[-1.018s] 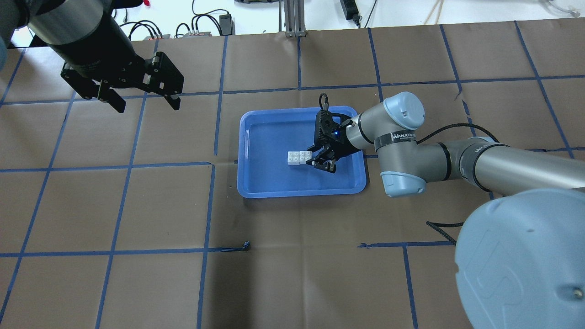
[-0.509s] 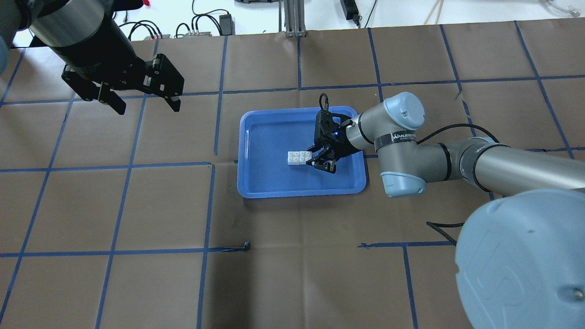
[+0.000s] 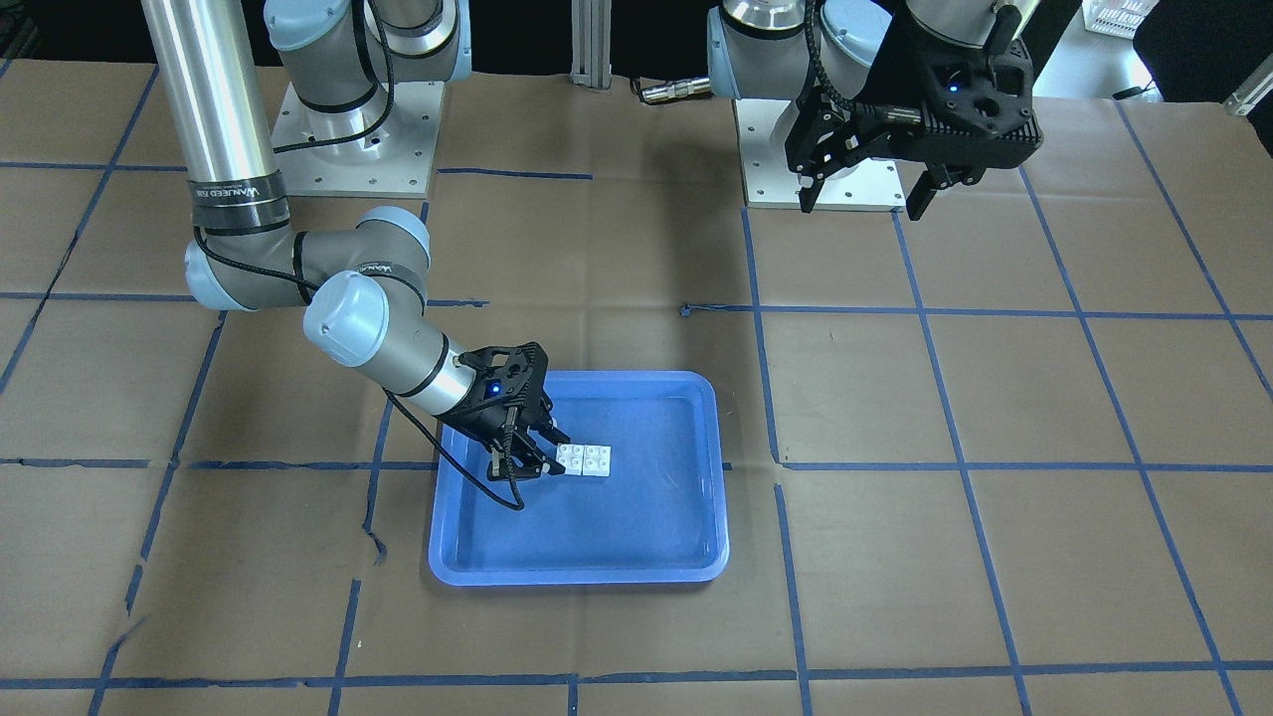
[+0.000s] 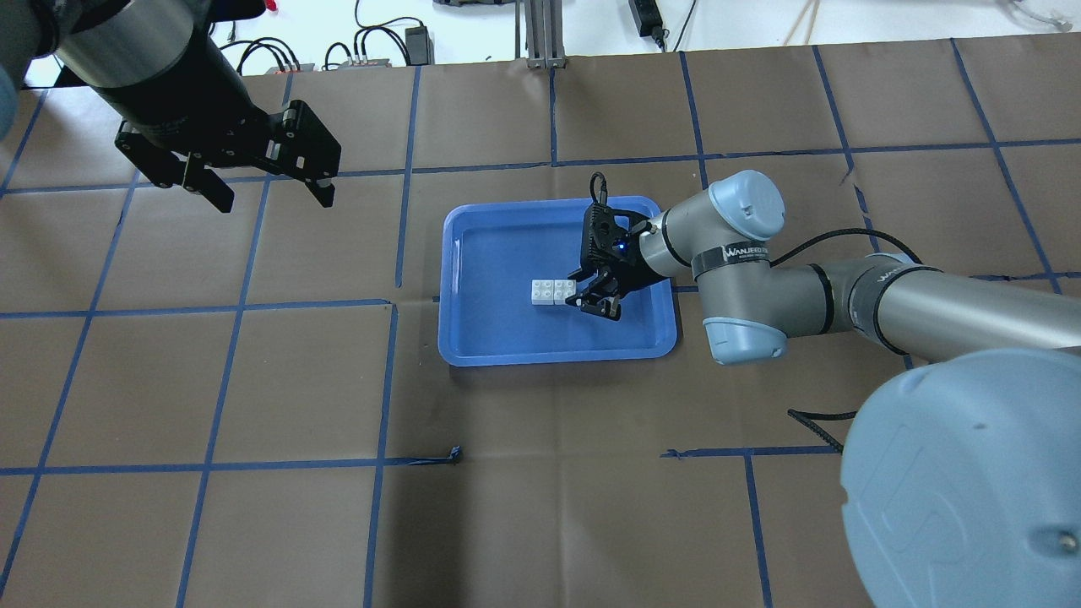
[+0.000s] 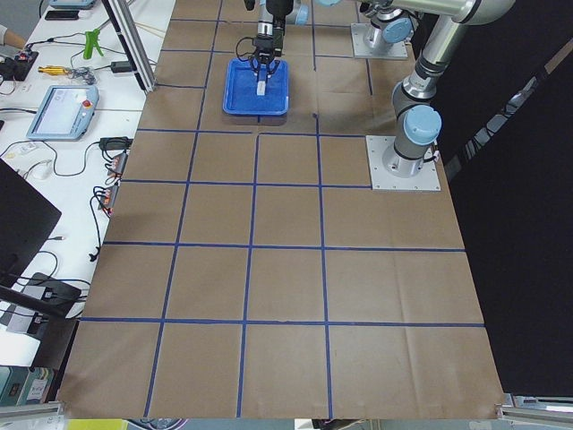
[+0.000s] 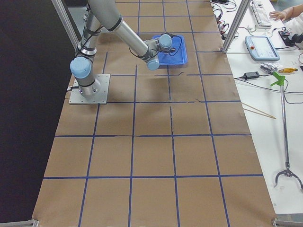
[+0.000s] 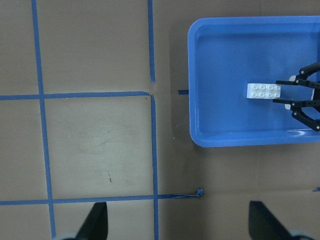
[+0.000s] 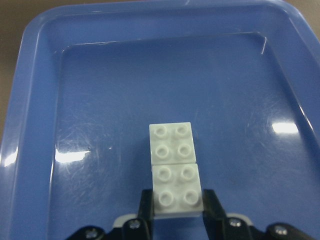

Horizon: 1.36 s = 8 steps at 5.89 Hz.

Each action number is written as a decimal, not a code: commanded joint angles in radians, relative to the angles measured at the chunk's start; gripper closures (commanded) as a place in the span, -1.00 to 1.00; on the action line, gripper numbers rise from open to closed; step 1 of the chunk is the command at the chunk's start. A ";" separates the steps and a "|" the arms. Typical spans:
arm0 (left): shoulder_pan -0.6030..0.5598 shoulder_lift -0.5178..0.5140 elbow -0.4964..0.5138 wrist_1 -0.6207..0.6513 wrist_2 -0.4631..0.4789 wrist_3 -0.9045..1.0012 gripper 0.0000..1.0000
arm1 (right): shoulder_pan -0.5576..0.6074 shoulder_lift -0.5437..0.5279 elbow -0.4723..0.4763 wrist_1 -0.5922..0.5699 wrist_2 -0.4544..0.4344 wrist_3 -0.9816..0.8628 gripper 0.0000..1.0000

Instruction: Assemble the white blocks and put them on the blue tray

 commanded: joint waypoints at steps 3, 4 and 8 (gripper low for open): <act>0.002 0.000 0.001 0.007 -0.001 0.000 -0.99 | 0.000 0.000 0.000 -0.003 0.002 0.002 -0.36; 0.000 0.000 -0.002 0.013 -0.002 0.000 -0.99 | 0.000 -0.003 -0.005 -0.003 0.000 0.007 -0.98; 0.000 0.000 -0.005 0.015 -0.002 0.000 -0.99 | -0.008 -0.125 -0.107 0.285 -0.156 0.125 -1.00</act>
